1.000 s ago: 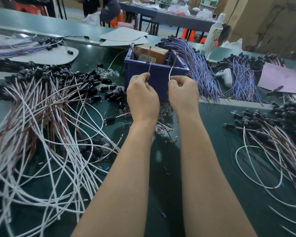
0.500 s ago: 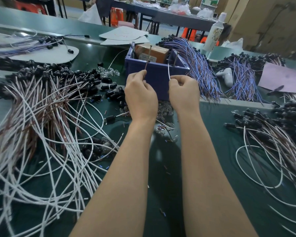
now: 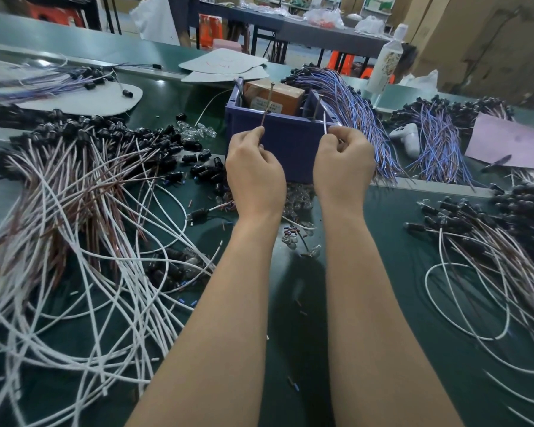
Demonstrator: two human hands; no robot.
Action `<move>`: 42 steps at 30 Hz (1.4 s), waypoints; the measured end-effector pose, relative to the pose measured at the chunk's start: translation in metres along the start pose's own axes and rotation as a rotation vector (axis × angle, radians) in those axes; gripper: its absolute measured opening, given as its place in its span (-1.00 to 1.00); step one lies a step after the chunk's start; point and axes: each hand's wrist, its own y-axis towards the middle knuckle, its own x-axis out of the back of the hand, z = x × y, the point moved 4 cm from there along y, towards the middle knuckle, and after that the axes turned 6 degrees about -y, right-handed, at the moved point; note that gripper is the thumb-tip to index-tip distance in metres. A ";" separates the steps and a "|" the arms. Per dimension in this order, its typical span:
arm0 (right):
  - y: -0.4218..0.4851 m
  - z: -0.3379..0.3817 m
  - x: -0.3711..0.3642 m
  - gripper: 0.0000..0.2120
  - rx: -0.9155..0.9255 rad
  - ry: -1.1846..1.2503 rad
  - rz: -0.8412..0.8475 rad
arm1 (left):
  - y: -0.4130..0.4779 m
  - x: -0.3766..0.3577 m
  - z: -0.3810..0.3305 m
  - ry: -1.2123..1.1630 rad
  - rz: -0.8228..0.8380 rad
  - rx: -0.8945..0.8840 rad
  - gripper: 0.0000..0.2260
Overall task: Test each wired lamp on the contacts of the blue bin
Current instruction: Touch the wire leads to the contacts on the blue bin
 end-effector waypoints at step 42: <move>-0.049 0.017 -0.037 -0.93 0.358 -0.543 0.688 | 0.026 0.051 -0.059 -0.469 -0.082 0.090 -0.84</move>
